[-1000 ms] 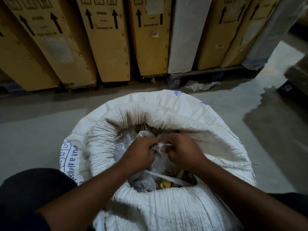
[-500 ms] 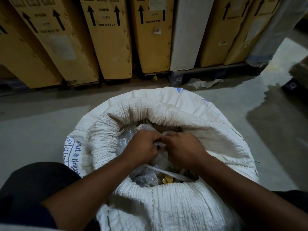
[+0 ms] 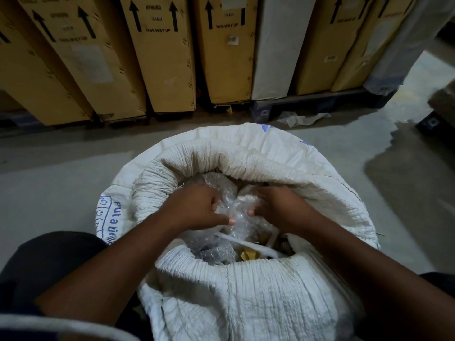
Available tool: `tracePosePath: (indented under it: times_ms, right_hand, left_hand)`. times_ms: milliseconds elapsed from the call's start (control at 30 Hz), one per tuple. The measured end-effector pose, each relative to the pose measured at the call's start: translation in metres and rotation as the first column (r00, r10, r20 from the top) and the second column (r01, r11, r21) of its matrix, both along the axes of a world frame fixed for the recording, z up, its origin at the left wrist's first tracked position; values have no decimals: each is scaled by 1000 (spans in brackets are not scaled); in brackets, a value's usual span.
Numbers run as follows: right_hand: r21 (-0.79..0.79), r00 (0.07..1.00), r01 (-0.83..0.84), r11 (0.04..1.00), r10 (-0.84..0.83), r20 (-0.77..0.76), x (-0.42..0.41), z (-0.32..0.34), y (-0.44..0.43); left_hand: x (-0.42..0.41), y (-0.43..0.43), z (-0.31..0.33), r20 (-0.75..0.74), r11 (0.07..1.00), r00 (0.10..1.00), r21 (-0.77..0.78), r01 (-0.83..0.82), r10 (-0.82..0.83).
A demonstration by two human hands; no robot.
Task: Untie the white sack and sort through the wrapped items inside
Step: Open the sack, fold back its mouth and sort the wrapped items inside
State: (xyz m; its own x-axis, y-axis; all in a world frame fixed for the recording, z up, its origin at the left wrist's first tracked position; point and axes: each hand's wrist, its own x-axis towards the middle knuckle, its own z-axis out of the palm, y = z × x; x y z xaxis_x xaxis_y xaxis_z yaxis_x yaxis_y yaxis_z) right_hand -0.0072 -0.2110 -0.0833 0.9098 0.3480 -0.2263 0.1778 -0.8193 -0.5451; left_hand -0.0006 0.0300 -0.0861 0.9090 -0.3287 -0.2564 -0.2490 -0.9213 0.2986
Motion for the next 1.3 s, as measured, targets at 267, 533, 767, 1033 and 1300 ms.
tracePosePath:
  times_ms: [267, 533, 767, 1033, 1300]
  right_hand:
    - [-209, 982, -127, 970, 153, 113, -9, -6, 11]
    - [-120, 962, -48, 992, 78, 260, -5, 6, 22]
    - [-31, 946, 3, 1000, 7, 325, -7, 14, 27]
    - [-92, 947, 13, 996, 17, 320, -12, 17, 23]
    - [-169, 990, -140, 976, 137, -31, -12, 12, 12]
  left_hand:
    - [-25, -28, -8, 122, 994, 992, -96, 57, -45]
    - [-24, -32, -18, 239, 958, 971, -285, 44, 26]
    - [-22, -32, -22, 341, 897, 933, -440, 54, 111]
    - [-18, -27, -26, 384, 955, 918, -296, 19, 101]
    - [-13, -15, -16, 33, 997, 999, -70, -32, 35]
